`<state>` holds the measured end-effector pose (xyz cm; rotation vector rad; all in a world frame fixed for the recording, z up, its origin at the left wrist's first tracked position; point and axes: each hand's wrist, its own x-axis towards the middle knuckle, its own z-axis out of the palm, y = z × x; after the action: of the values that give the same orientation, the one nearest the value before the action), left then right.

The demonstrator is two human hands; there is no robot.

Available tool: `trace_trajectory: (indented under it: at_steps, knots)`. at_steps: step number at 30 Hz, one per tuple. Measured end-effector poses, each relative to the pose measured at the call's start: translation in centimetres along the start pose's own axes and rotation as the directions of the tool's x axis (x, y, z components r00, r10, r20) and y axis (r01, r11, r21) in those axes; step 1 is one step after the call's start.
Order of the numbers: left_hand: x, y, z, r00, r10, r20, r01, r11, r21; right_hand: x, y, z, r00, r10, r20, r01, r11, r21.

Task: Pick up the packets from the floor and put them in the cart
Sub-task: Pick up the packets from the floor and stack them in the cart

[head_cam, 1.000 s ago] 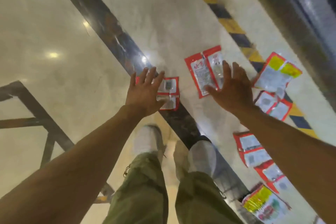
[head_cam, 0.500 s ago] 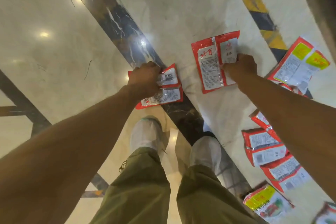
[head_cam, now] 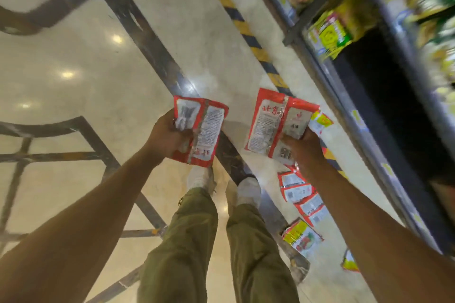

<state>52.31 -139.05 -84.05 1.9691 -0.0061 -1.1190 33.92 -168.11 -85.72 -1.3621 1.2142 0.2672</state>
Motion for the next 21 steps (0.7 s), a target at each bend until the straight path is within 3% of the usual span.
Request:
trace_trajectory:
  at_steps: [5, 10, 14, 21]
  knots:
    - [-13.9, 15.7, -3.1, 0.997, 0.080, -0.020, -0.082, 0.985, -0.149, -15.9, -13.3, -5.0, 0.999, -0.035, 0.004, 0.034, 0.988, 0.149]
    - [-26.5, 27.1, -3.6, 0.976, 0.104, -0.189, -0.148, 0.959, -0.240, -28.4, -22.2, -10.3, 0.987, -0.161, -0.008, 0.159, 0.962, 0.223]
    - [-35.0, 33.1, -3.7, 0.966, 0.152, -0.209, -0.209, 0.934, -0.290, -37.1, -26.7, -14.3, 0.968, -0.250, -0.012, 0.243, 0.930, 0.276]
    - [-44.4, 38.4, -5.5, 0.923, 0.359, -0.140, -0.385, 0.873, -0.300, -48.7, -30.1, -17.8, 0.910, -0.401, -0.107, 0.414, 0.867, 0.278]
